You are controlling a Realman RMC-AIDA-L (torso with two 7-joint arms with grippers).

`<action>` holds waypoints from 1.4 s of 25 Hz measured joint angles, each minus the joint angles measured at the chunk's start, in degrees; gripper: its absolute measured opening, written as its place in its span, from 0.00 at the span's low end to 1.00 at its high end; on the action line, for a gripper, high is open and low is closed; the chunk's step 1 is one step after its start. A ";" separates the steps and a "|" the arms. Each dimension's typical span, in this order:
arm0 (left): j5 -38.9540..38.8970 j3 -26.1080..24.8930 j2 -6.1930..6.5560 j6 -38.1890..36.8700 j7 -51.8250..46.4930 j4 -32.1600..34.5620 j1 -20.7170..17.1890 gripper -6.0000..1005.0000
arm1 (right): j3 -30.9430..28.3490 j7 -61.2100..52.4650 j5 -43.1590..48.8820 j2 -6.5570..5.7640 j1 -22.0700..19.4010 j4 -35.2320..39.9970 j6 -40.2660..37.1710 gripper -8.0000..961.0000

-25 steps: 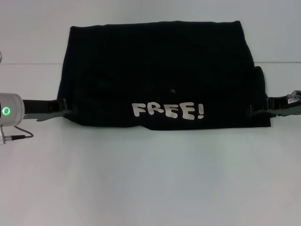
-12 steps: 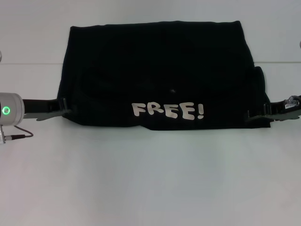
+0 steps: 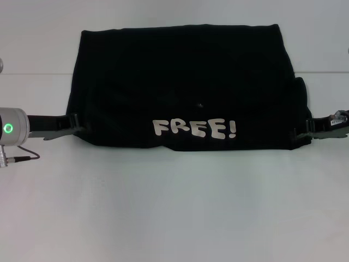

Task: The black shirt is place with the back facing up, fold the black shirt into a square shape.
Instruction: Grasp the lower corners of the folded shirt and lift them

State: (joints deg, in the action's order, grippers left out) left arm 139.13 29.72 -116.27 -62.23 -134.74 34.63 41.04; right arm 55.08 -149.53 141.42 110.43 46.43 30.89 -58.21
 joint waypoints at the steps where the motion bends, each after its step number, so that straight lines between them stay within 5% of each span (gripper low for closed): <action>1: 0.00 0.03 -0.01 0.00 0.00 0.00 0.00 0.01 | -0.01 0.01 0.00 0.00 -0.02 0.00 0.07 0.60; 11: 0.00 0.07 -0.01 -0.15 -0.09 0.00 0.00 0.01 | -0.06 -0.12 0.00 -0.15 -0.10 -0.01 0.19 0.11; 35: 2.35 -0.09 1.29 -2.86 -2.89 2.92 -0.79 0.01 | -2.50 -0.62 -0.01 -2.24 -3.18 3.00 -3.08 0.04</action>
State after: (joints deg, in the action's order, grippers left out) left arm 141.48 29.63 -114.98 -65.09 -137.63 37.55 40.26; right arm 52.58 -150.14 141.41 108.19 43.25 33.89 -61.29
